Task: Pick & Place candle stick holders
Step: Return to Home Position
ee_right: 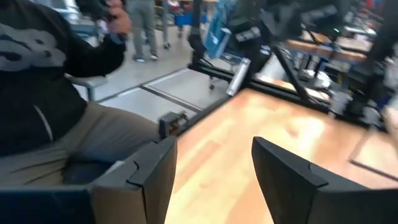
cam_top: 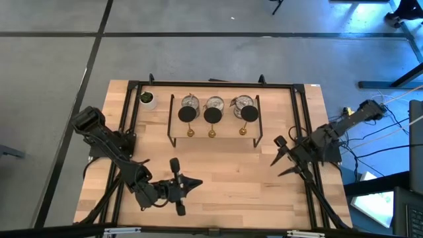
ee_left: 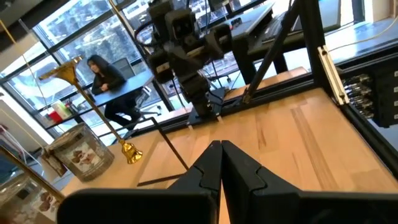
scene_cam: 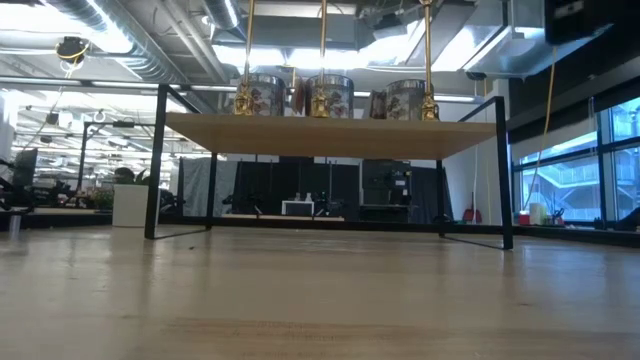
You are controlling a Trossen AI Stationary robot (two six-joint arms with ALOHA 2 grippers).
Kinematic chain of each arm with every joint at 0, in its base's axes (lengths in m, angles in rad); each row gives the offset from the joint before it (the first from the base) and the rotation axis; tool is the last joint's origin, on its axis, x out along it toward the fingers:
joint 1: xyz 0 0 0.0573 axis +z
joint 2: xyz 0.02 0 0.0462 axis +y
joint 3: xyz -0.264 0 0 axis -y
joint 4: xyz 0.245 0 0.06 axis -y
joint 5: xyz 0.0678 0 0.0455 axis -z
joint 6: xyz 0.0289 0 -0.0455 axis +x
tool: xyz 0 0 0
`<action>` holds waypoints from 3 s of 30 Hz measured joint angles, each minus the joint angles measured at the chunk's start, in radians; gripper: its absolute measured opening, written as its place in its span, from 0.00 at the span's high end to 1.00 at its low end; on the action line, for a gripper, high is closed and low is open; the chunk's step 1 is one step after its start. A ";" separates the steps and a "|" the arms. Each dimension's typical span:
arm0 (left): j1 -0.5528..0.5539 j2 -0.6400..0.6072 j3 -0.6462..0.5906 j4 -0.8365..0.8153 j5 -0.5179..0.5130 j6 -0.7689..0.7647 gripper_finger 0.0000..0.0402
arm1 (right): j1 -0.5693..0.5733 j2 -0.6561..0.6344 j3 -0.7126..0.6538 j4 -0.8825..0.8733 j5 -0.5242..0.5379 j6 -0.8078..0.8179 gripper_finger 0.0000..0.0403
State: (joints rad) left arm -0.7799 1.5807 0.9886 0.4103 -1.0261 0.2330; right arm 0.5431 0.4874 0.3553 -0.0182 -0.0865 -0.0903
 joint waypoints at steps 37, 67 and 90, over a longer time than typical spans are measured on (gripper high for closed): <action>0.000 -0.019 0.000 -0.078 0.023 -0.080 1.00 | -0.666 -0.063 -0.029 -0.052 -0.331 -0.089 0.48; -0.031 -0.019 0.000 -0.078 -0.032 -0.082 1.00 | -0.667 -0.267 -0.183 -0.087 -0.071 0.210 0.48; -0.031 -0.019 0.000 -0.078 -0.032 -0.082 1.00 | -0.666 -0.267 -0.182 -0.189 0.061 0.164 0.98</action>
State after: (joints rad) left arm -0.8112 1.5616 0.9886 0.3321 -1.0576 0.1512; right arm -0.1229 0.2207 0.1734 -0.2071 -0.0256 0.0733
